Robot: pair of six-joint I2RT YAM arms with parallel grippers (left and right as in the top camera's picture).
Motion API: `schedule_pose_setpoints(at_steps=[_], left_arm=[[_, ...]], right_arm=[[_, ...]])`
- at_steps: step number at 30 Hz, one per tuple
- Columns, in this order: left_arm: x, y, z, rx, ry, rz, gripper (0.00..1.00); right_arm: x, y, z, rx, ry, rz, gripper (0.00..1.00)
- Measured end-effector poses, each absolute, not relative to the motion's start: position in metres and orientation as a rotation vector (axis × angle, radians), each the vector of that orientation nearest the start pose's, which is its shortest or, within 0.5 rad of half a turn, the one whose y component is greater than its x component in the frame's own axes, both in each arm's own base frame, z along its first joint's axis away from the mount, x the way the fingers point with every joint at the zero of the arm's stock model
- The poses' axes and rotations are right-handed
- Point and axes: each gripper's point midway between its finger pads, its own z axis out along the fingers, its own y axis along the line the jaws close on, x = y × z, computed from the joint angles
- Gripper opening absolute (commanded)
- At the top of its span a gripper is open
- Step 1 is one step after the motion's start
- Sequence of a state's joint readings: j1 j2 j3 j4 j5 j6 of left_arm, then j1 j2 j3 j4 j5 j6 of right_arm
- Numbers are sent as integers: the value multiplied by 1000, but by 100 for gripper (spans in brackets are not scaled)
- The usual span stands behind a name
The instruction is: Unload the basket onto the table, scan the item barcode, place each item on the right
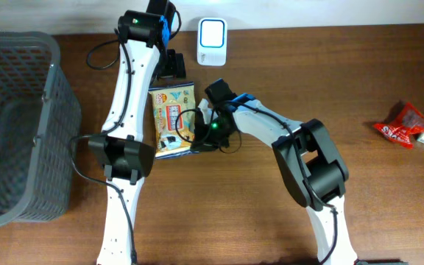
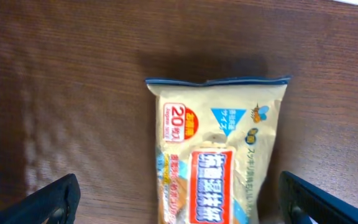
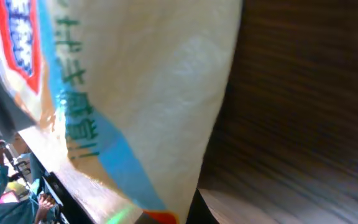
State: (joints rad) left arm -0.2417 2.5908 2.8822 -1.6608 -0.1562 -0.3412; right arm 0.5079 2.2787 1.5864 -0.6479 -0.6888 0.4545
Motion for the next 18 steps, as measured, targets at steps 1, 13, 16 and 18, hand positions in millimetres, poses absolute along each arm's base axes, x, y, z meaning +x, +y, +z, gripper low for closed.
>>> schedule_pose_setpoints(at_steps=[1,13,16,18], left_arm=[[503,-96,141,-167,2896,133,99],[503,-97,141,-166,2896,133,99],[503,-97,141,-167,2896,134,99],[503,-96,141,-167,2897,134,99]], right_arm=[[351,291,1,-115,3140,1075,4],[359,22,83,366,3257,84,83],[398,71,91,21,3100,186,85],[406,129,92,-217,3015,213,99]])
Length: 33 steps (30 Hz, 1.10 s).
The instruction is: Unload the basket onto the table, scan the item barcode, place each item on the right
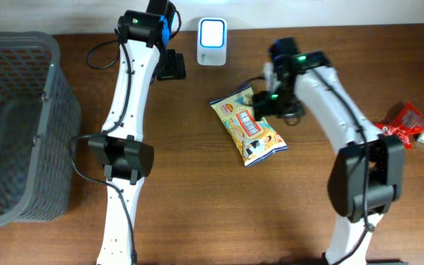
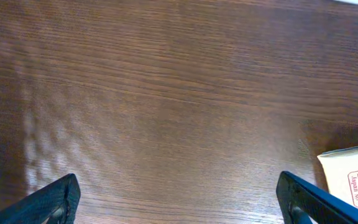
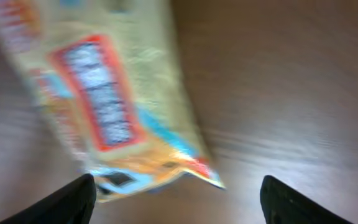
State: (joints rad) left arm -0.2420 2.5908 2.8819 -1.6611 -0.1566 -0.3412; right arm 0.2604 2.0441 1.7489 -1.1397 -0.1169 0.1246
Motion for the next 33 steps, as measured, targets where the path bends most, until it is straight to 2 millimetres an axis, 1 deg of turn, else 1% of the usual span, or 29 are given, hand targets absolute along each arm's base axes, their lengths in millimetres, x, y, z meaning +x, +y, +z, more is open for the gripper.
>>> schedule_pose_setpoints(at_steps=[1,2,3,5,7,8,9,10,12,14,15,16,18,19,20,21,22,23,24,25,26,27,28,29,30,31,32,33], left_arm=[[503,-97,141,-167,2897,133,99],[503,-97,141,-167,2896,133,99],[503,-96,141,-167,2897,134,99],[503,-96,141,-167,2896,134,99],[503,-97,141,-166,2897,133,99],[503,-96,141,-166,2897,134,99],[503,-96,141,-167,2897,134,99],[503,-97,141,-166,2895,133,99],[503,-96,141,-166,2897,134,99],[503,-97,141,-167,2896,133,99],[503,-97,141,-167,2896,133,99],[503,-96,141,-166,2896,134,99],[503,-97,141,-167,2896,133,99],[503,-97,141,-167,2895,133,99],[503,-97,141,-167,2897,133,99],[502,-96,141,-166,2898,134,99],[503,-97,141,-166,2897,133,99],[503,-97,141,-167,2896,134,99],[503,-97,141,-167,2896,133,99],[503,-97,141,-167,2896,133,99],[502,-97,141,-166,2898,134,99],[503,-97,141,-167,2897,133,99],[503,-96,141,-167,2897,133,99],[503,-97,141,-166,2896,134,99],[503,-96,141,-167,2895,133,99],[503,-96,141,-167,2897,134,99],[503,-97,141,-167,2896,133,99],[503,-97,141,-166,2896,133,99]], right_arm=[[404,152,89,-312,2991,190,99],[402,170,81,-394,2976,122,99],[401,182,64,-430,2964,-37,99],[398,194,38,-490,2947,-214,99],[397,200,13,-542,2919,-371,99],[401,201,14,-536,2895,-394,90],[403,201,13,-534,2888,-415,72],[405,199,13,-517,2879,-438,53],[411,191,9,-491,2850,-535,5],[414,183,12,-479,2829,-604,4],[415,181,13,-472,2845,-593,4],[415,180,17,-450,2895,-530,4],[424,179,33,-377,2985,-333,4],[426,182,44,-370,3034,-183,4],[427,189,59,-399,3064,20,4],[432,200,76,-445,3052,312,4],[434,205,93,-496,2997,683,4],[433,207,104,-513,2942,897,4],[435,204,120,-511,2818,1186,4],[436,197,123,-470,2734,1367,4],[433,190,121,-407,2683,1507,6],[432,183,116,-345,2612,1630,10],[429,177,105,-294,2558,1714,27],[424,169,91,-221,2535,1775,35],[422,159,77,-140,2534,1798,50],[420,137,60,-12,2582,1766,62],[422,105,38,158,2722,1605,64],[416,76,29,316,2845,1473,65]])
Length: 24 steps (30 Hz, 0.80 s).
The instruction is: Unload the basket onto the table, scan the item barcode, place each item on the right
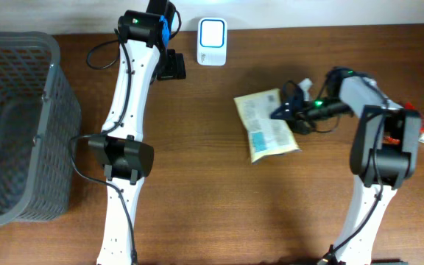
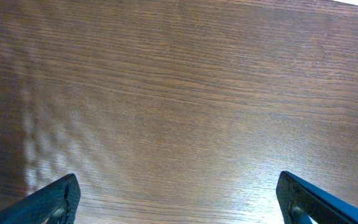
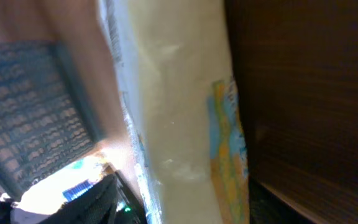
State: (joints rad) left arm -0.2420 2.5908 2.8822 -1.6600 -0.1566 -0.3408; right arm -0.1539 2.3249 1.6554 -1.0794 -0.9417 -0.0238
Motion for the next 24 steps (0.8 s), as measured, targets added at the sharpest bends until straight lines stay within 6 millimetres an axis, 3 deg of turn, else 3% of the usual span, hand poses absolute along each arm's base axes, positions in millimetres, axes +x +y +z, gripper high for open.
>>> schedule_pose_setpoints(at_steps=[1,3,4,5,7,9,10,13,14,15,17,18,20,22,24], left_arm=[[503,-96,141,-167,2896,133,99],[503,-97,141,-167,2896,133,99],[503,-97,141,-167,2895,133,99],[503,-96,141,-167,2896,134,99],[503,-96,141,-167,2896,134,99],[503,-97,141,-167,2896,133,99],[503,-97,141,-166,2897,133,99],[503,-97,141,-166,2896,133,99],[503,-97,141,-166,2895,133,99],[503,-97,141,-166,2896,133,99],[503,-97,141,-166,2896,133,99],[503,-97,141,-166,2896,133,99],[503,-97,141,-166,2896,133,99],[503,-97,141,-166,2897,134,99],[503,-97,141,-165,2897,134,99]], right_arm=[[411,57,29,397,2918,1386,65],[413,16,64,437,3028,1087,64],[412,13,81,398,3057,980,52],[414,17,107,285,3080,805,31],[409,31,107,146,3150,592,16],[404,57,94,10,3211,411,16],[403,63,79,-1,3225,310,16],[389,62,18,49,3268,166,16],[387,62,12,70,3248,174,16],[387,62,12,95,3242,175,17],[378,62,23,134,3298,176,35],[377,62,41,147,3331,169,38],[410,66,78,101,3220,194,38],[431,68,83,73,3130,207,30],[443,70,73,70,3080,213,30]])
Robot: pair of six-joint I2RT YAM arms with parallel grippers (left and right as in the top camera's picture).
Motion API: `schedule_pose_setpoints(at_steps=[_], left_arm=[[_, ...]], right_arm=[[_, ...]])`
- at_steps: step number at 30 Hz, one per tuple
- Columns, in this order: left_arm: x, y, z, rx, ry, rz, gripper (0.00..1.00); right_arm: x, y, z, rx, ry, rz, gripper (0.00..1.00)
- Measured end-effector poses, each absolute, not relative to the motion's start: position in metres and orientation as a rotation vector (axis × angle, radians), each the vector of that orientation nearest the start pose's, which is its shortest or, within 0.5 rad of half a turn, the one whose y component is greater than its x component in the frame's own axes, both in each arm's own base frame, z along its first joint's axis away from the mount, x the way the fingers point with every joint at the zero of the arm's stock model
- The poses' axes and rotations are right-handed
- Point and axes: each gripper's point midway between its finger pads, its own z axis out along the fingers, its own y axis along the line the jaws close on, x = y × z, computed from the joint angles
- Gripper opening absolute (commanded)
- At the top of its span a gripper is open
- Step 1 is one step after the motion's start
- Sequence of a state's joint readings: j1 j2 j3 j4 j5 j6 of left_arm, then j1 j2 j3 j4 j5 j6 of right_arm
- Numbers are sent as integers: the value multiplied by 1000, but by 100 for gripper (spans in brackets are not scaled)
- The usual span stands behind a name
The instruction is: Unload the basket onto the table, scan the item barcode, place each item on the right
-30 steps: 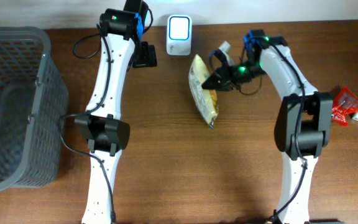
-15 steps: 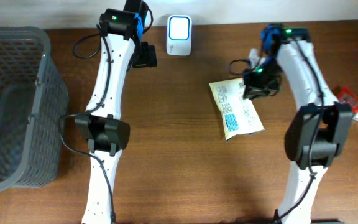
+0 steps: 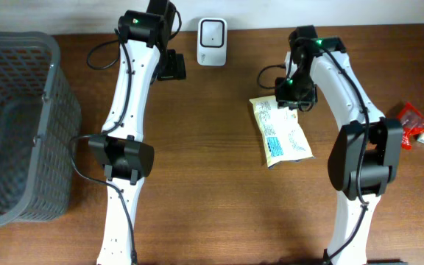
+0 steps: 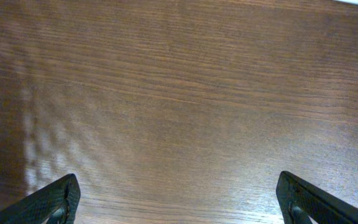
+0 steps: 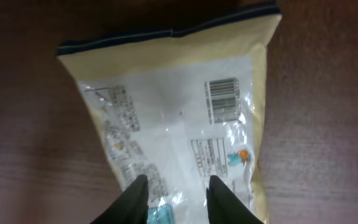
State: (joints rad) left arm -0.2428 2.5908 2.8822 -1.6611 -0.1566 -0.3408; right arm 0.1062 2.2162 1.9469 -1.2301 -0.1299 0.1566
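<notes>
The item is a cream snack packet point(image 3: 282, 132) right of the table's middle, its printed back facing up. The right wrist view shows that back point(image 5: 173, 106) with the barcode point(image 5: 224, 101) near the far sealed edge. My right gripper point(image 3: 294, 96) is at the packet's far end. Its fingers point(image 5: 135, 199) are drawn in on the film, and the gripper point(image 5: 178, 180) holds the packet. The white scanner point(image 3: 212, 32) stands at the back edge, its face dull grey. My left gripper point(image 3: 171, 68) hangs open near the scanner, with only bare wood between its fingers point(image 4: 178, 178).
A grey mesh basket point(image 3: 20, 37) fills the left side of the table. Red and light-coloured snack packs point(image 3: 411, 121) lie at the far right edge. Both white arms rise from the front edge.
The packet was held on edge with my right gripper at its right side. Now it faces barcode up a little farther right, gripped at its far end. The scanner's face has gone from bright to dull.
The packet lay front up beneath the left gripper, with my right gripper at its corner. Then it was at mid-table, still front up, the right fingers wide apart. Then it was turned over and held on edge. Now its barcode side faces up. The left arm stayed put.
</notes>
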Motion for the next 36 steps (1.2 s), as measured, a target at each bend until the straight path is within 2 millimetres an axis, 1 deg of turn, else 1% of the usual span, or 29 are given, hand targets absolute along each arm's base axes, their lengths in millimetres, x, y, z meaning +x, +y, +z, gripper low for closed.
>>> schedule_pose_setpoints(at_steps=[1,2,3,6,7,8,9,11,12,13,15,16,17,19,20,21,22,23,24,26,27,28,29,30,31,33,34,35,36], left_arm=[[502,-97,141,-165,2898,134,99],[503,-97,141,-165,2897,134,99],[502,-97,141,-166,2897,133,99],[503,-97,141,-165,2896,133,99],[503,-97,141,-166,2897,133,99],[503,-97,141,-166,2897,133,99],[503,-97,141,-166,2897,133,99],[502,-97,141,-164,2897,133,99],[503,-97,141,-165,2895,132,99],[503,-97,141,-165,2896,133,99],[503,-97,141,-165,2896,133,99],[502,-97,141,-165,2897,133,99],[503,-98,141,-164,2896,132,99],[503,-98,141,-164,2895,132,99],[502,-97,141,-164,2897,133,99],[502,-97,141,-163,2897,133,99],[503,-98,141,-164,2896,133,99],[503,-98,141,-163,2896,133,99],[503,-98,141,-164,2896,133,99],[502,-97,141,-164,2897,133,99],[502,-98,141,-163,2897,133,99],[502,-98,141,-163,2897,133,99],[503,-98,141,-162,2896,133,99],[503,-98,141,-163,2896,133,99],[502,-98,141,-163,2897,133,99],[503,-98,141,-163,2896,132,99],[503,-98,141,-163,2895,132,99],[502,-98,141,-162,2897,134,99],[502,-98,141,-163,2897,133,99]], right_arm=[[443,69,53,72,3080,211,30],[445,70,39,71,3066,213,30],[448,70,19,81,3045,216,36],[451,72,20,110,3009,235,58],[444,71,25,115,3046,227,65],[430,68,44,125,3128,207,70],[431,68,76,114,3134,202,70],[407,66,100,99,3229,189,69],[392,67,103,78,3289,174,68],[380,68,102,60,3336,156,61],[357,82,84,-32,3424,116,20],[353,86,67,-64,3429,112,12],[351,87,57,-69,3432,106,4],[351,86,23,-74,3406,101,6],[349,85,14,-75,3406,101,9],[348,86,14,-71,3407,107,16],[346,87,16,-70,3421,118,27],[343,87,26,-68,3445,118,53],[352,88,40,-72,3421,117,99],[378,80,75,-59,3339,73,99],[387,73,86,-32,3306,70,99],[393,59,90,21,3287,68,99],[398,36,87,86,3278,86,98],[399,19,81,96,3273,152,99],[398,21,76,61,3269,225,99],[392,30,43,19,3256,412,98],[390,37,27,9,3235,494,93],[385,49,15,5,3205,623,63],[384,55,16,-1,3177,672,54]])
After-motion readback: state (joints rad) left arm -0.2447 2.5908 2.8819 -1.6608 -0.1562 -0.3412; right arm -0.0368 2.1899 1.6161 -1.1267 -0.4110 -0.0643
